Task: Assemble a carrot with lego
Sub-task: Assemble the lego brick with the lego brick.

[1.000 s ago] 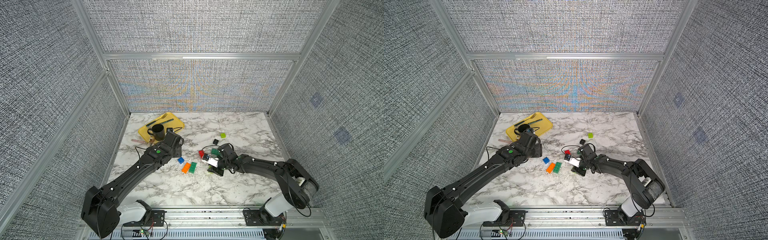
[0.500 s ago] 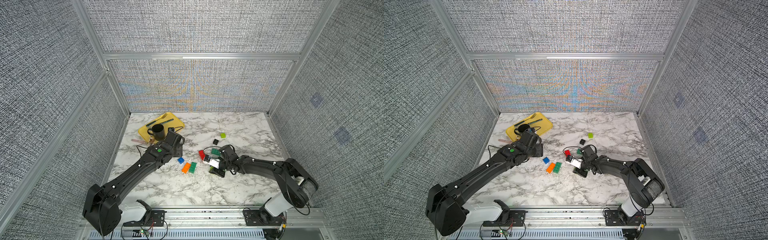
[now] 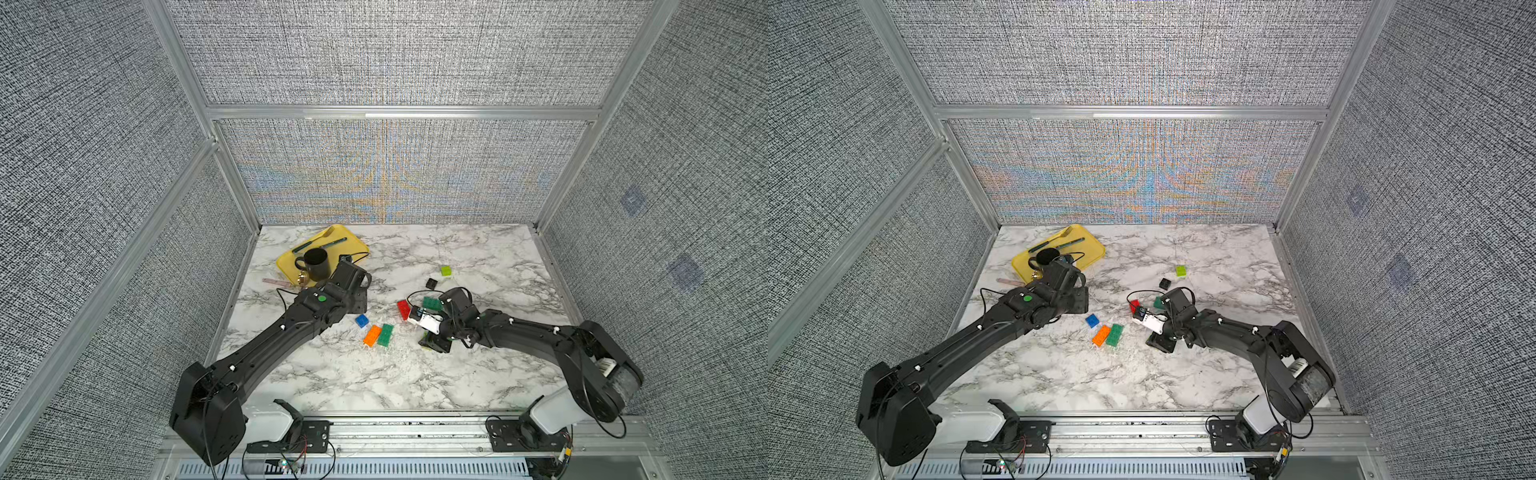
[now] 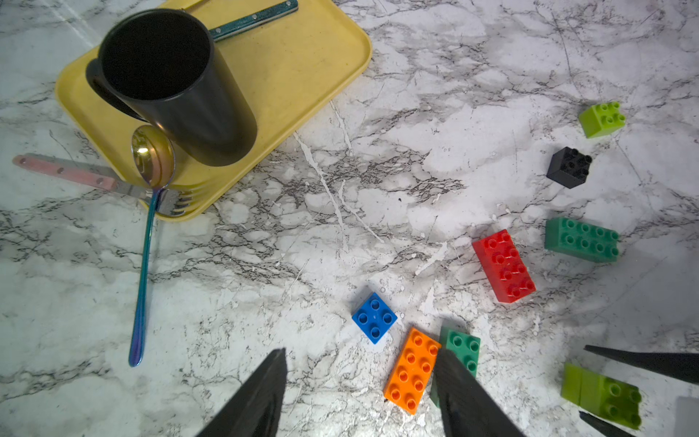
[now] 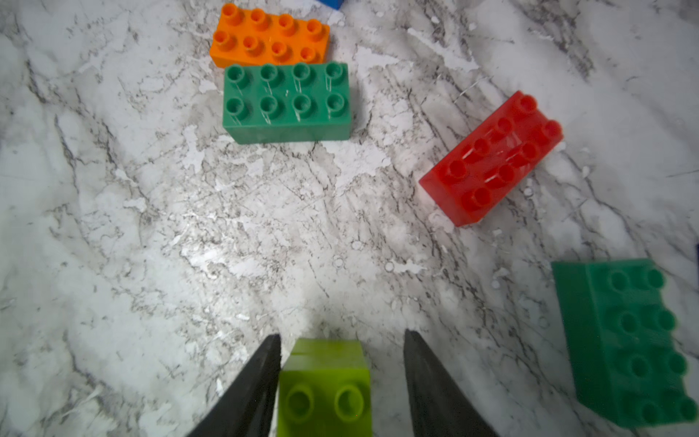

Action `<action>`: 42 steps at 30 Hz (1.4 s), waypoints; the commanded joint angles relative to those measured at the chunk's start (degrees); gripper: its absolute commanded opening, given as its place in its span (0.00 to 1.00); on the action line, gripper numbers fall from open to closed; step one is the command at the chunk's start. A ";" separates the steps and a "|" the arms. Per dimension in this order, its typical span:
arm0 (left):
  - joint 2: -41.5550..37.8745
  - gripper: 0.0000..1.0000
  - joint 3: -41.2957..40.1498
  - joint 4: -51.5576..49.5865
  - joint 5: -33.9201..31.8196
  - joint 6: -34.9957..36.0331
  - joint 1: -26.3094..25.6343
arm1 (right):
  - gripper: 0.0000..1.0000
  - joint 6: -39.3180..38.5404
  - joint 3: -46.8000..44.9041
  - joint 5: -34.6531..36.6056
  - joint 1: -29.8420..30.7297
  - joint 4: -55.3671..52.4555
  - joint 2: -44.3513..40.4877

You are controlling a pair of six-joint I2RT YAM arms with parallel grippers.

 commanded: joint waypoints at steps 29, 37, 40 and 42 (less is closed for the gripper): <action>0.98 0.66 0.42 1.64 0.55 1.05 0.11 | 0.40 5.60 2.06 2.20 0.29 -9.72 -1.39; 1.11 0.66 0.52 1.80 0.27 1.18 0.11 | 0.28 6.46 1.13 3.42 0.72 -10.80 -0.89; 1.23 0.66 0.69 1.78 0.19 1.24 0.11 | 0.22 6.76 0.41 3.97 0.84 -10.91 -0.44; 1.31 0.66 0.74 1.85 0.10 1.31 0.11 | 0.20 7.07 -0.25 5.14 1.12 -11.33 -0.07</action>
